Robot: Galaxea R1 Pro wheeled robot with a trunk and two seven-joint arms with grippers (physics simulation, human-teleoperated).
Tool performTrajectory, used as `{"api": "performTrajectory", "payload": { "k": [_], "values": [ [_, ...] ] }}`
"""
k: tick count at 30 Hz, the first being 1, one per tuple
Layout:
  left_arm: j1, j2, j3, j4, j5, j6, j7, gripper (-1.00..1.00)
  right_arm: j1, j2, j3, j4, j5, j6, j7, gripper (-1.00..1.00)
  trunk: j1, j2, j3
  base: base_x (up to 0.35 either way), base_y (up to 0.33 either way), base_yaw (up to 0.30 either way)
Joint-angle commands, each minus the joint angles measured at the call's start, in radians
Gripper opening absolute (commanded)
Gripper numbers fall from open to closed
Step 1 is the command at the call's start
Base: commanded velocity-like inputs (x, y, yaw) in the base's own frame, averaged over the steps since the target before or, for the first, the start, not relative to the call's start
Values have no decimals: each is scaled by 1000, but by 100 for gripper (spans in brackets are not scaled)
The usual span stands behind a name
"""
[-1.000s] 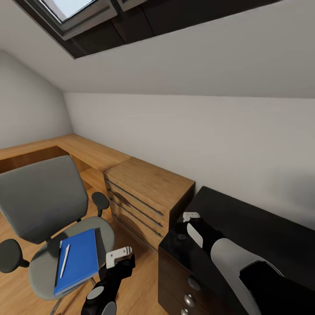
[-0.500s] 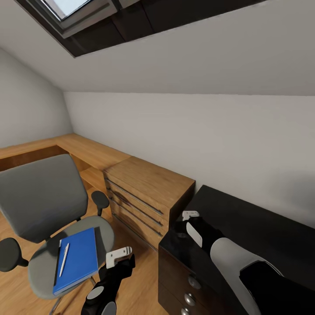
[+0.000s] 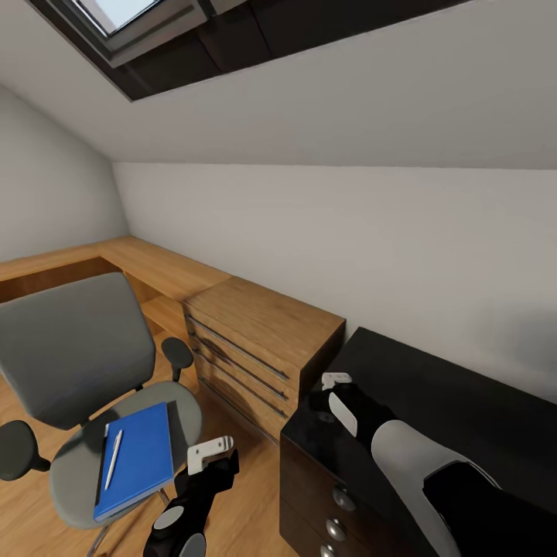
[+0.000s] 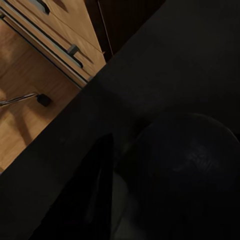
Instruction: In the bedroom, organize the workspace by keeping the computer under the desk, ensuring the monitor is on the desk, placing the keyboard on the desk next to the monitor, placing the mouse on the desk next to the keyboard, moving the folder from the swivel chair onto the desk next to the mouse, stacking the notebook on top of the folder with the pen on top of the notebook, and positioning the swivel chair next to the desk.
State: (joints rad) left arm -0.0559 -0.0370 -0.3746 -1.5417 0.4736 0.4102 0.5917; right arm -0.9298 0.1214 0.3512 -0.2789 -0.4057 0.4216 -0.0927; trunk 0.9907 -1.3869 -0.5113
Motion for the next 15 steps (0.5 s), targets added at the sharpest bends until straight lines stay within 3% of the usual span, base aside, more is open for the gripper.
{"api": "performTrajectory", "payload": {
  "k": [1,15],
  "values": [
    [-1,0,-1,-1,8,2,8,100,0,0,8,20,-21,3,-9,-100,0,0,-1,0,0,0],
    [-1,0,-1,0,7,2,8,100,0,0,8,15,-19,1,-9,-100,-8,14,5,0,0,0]
  ]
}}
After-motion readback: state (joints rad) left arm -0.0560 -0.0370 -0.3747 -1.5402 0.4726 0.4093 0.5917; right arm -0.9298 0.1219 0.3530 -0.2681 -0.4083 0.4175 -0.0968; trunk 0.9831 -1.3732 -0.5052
